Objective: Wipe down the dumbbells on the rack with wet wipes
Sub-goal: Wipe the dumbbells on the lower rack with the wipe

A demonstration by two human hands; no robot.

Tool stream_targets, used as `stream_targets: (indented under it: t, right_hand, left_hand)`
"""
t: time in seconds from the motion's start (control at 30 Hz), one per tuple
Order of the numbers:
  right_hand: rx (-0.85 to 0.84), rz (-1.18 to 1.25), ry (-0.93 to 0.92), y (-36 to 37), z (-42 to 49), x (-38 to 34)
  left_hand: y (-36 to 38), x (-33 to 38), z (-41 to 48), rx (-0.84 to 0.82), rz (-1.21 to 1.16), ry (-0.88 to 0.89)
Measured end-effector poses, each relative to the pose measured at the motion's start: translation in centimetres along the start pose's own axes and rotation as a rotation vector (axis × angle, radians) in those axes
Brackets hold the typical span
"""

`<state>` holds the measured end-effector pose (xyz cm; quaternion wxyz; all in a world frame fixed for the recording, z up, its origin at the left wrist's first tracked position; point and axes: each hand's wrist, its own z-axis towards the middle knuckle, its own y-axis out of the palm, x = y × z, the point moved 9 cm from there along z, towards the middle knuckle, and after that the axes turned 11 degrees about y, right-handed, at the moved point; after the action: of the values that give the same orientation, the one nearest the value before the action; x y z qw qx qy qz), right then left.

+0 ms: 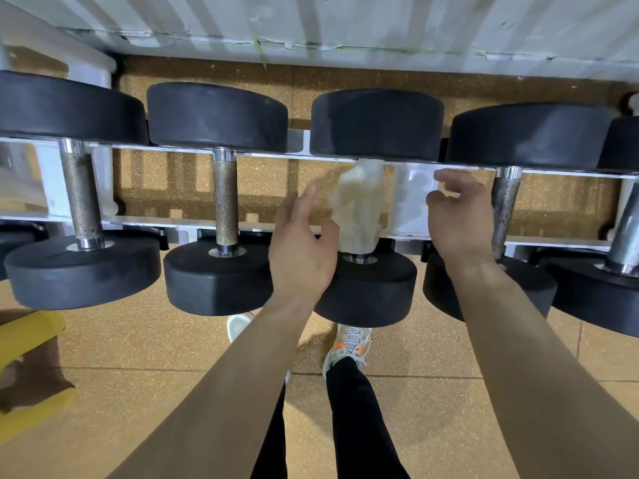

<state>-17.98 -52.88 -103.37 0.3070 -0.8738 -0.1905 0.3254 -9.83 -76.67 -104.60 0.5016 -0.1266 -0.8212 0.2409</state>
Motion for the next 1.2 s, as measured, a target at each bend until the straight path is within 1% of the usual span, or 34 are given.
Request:
stream_targets:
  t: [0.03,0.07,0.17,0.23,0.33,0.4,0.5,0.57,0.63,0.7,0.73,0.8,0.83,0.9,0.93,1.0,1.1,1.13,1.2]
  right_hand:
    - [0.012,0.007,0.011,0.1,-0.3,-0.2]
    - [-0.038,0.01,0.023,1.1,-0.8,-0.6]
    - [-0.336,0.047,0.106,6.6,-2.4,-1.5]
    - [-0.393,0.145,0.167,9.3,-2.3,-2.2]
    - [-0.343,0.221,0.216,11.1,-0.5,-2.5]
    - [-0.376,0.308,0.233,11.8,0.6,-2.5]
    - [-0.556,0.537,0.256,12.7,1.5,-2.8]
    - [-0.732,0.636,0.318,13.5,1.0,-2.3]
    - [-0.903,0.636,0.396,14.1,-0.3,-1.3]
    - [-1.001,0.557,0.421,14.0,-1.6,0.1]
    - [-1.003,0.506,0.406,13.8,-2.0,0.7]
    - [-0.924,0.367,0.327,13.3,-2.0,1.3]
    - [-0.838,0.254,0.278,13.0,-1.9,1.6]
    - [-0.596,-0.037,0.219,12.3,-1.2,2.1]
    - [-0.478,-0.126,0.203,12.0,-1.0,2.1]
    - [-0.342,-0.138,0.194,12.0,-1.0,1.3]
    - [-0.147,-0.148,0.246,11.5,-0.1,0.0]
    - [-0.098,-0.1,0.257,11.4,0.3,-0.6]
    - [-0.085,0.075,0.287,11.4,1.3,-1.4]
  left_hand:
    - [-0.4,0.1,-0.6,0.075,-0.026,-0.026]
    - [-0.5,0.3,-1.2,0.142,-0.056,-0.055]
    - [0.4,-0.3,-2.1,0.282,-0.234,-0.227]
    - [1.4,-0.8,-1.8,0.345,-0.328,-0.349]
    - [2.3,-0.8,-1.2,0.339,-0.26,-0.406]
    - [2.5,-0.9,-1.1,0.33,-0.204,-0.413]
    - [2.4,-1.0,-1.4,0.354,-0.182,-0.433]
    - [2.5,-1.0,-1.5,0.359,-0.194,-0.448]
    - [2.6,-0.8,-1.6,0.368,-0.207,-0.448]
    - [2.5,-0.7,-1.7,0.379,-0.226,-0.444]
    - [2.5,-0.7,-1.8,0.385,-0.235,-0.444]
    - [2.4,-0.7,-1.8,0.394,-0.241,-0.444]
    - [2.4,-0.7,-1.8,0.398,-0.243,-0.443]
    - [2.2,-0.5,-1.9,0.405,-0.245,-0.438]
    - [2.2,-0.5,-1.9,0.408,-0.242,-0.437]
    - [2.1,-0.5,-1.8,0.411,-0.238,-0.443]
    - [2.3,-0.8,-1.7,0.408,-0.235,-0.453]
    - [2.3,-0.9,-1.7,0.407,-0.231,-0.455]
    - [2.4,-0.8,-1.7,0.402,-0.222,-0.448]
